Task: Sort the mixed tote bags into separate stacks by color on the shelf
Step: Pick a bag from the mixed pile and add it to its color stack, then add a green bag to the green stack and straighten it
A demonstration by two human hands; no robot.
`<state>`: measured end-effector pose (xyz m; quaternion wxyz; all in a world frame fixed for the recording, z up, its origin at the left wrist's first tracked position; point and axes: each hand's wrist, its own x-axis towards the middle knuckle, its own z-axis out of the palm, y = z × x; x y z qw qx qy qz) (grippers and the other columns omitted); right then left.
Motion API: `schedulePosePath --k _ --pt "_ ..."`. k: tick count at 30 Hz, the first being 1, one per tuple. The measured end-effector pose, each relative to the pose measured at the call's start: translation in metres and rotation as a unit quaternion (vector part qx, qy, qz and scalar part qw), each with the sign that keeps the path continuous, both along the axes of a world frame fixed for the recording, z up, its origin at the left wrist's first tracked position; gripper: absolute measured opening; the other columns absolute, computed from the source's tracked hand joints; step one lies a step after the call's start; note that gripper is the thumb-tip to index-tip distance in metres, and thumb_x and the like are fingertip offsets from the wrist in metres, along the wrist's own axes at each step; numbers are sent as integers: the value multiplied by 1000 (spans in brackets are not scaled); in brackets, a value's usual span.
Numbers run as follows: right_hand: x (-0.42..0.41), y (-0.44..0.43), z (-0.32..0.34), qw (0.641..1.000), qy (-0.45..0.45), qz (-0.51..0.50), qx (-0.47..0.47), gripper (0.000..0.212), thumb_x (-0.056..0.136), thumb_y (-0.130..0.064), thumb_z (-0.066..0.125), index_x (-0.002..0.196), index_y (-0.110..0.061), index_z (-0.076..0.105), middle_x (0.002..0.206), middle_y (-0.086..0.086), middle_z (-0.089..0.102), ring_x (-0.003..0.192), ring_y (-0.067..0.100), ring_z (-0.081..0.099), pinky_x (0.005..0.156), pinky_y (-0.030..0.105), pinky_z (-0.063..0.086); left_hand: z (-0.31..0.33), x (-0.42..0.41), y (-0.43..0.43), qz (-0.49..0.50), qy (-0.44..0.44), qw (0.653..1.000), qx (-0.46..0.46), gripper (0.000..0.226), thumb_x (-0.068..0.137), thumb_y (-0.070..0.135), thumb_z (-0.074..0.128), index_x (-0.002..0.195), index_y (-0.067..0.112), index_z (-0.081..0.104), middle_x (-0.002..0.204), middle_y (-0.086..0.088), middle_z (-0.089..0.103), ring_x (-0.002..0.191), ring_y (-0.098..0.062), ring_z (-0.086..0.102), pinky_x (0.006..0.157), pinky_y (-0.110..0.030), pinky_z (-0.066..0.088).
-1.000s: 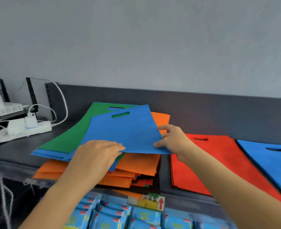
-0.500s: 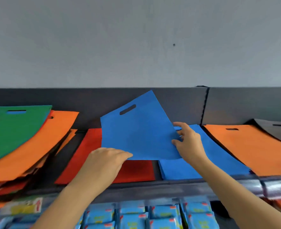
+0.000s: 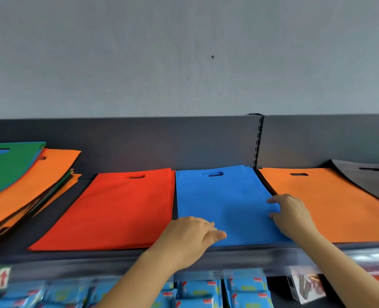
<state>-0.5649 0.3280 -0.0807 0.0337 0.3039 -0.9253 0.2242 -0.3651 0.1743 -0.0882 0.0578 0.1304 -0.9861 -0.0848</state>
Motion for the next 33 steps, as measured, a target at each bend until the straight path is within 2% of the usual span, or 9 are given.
schedulePosePath --k 3,5,7,9,16,20,27,30,33 --pt "5 -9 10 996 59 8 64 51 85 -2 54 131 -23 51 139 -1 44 122 24 37 90 31 42 3 7 1 -26 -3 999 44 62 93 59 21 135 24 49 147 11 38 136 -3 31 111 -28 29" --pt "13 -22 18 996 63 34 56 54 84 1 52 132 -22 50 141 -1 42 125 24 36 90 30 42 3 14 0 -45 18 999 10 58 97 52 23 137 18 48 150 6 34 140 -4 21 113 -22 17" --pt "27 -40 23 995 56 76 28 48 87 -2 54 132 -19 50 142 -1 42 128 23 36 93 31 39 5 28 -7 -46 56 997 -28 73 90 59 13 136 15 48 150 3 35 141 -6 20 112 -19 13" --pt "45 -62 26 990 58 125 4 43 91 -9 55 132 -18 50 141 -1 42 130 21 36 97 30 38 11 49 -17 -32 108 993 -34 82 85 64 8 132 14 53 145 2 43 138 -8 29 111 -18 16" --pt "143 -159 34 955 63 285 -54 38 88 -10 58 126 -14 57 133 1 52 124 19 47 102 28 35 44 177 -97 133 237 957 -100 49 93 46 32 114 21 68 120 9 64 118 -2 53 101 -13 30" --pt "215 -221 44 920 87 375 -75 36 89 -15 58 126 -15 57 131 -1 55 125 17 47 103 24 31 64 265 -151 253 261 922 -135 54 90 47 28 116 20 67 121 7 64 117 -7 55 100 -22 39" --pt "346 -303 69 853 99 505 -87 42 94 -9 48 135 -17 48 141 0 47 129 18 43 105 27 34 70 391 -243 415 192 884 -97 40 98 28 43 135 14 50 137 -9 52 128 -23 46 104 -34 34" --pt "389 -332 75 828 134 542 -46 56 90 4 42 142 -17 39 149 1 38 137 17 35 108 24 26 65 420 -273 436 112 892 -49 45 99 35 40 140 17 43 144 -7 44 135 -21 37 108 -35 30" --pt "417 -353 69 813 158 559 28 66 85 9 36 146 -16 31 152 4 33 139 19 30 110 25 22 60 431 -286 411 55 910 -3 45 99 40 36 137 19 47 143 1 46 131 -17 42 106 -28 30"
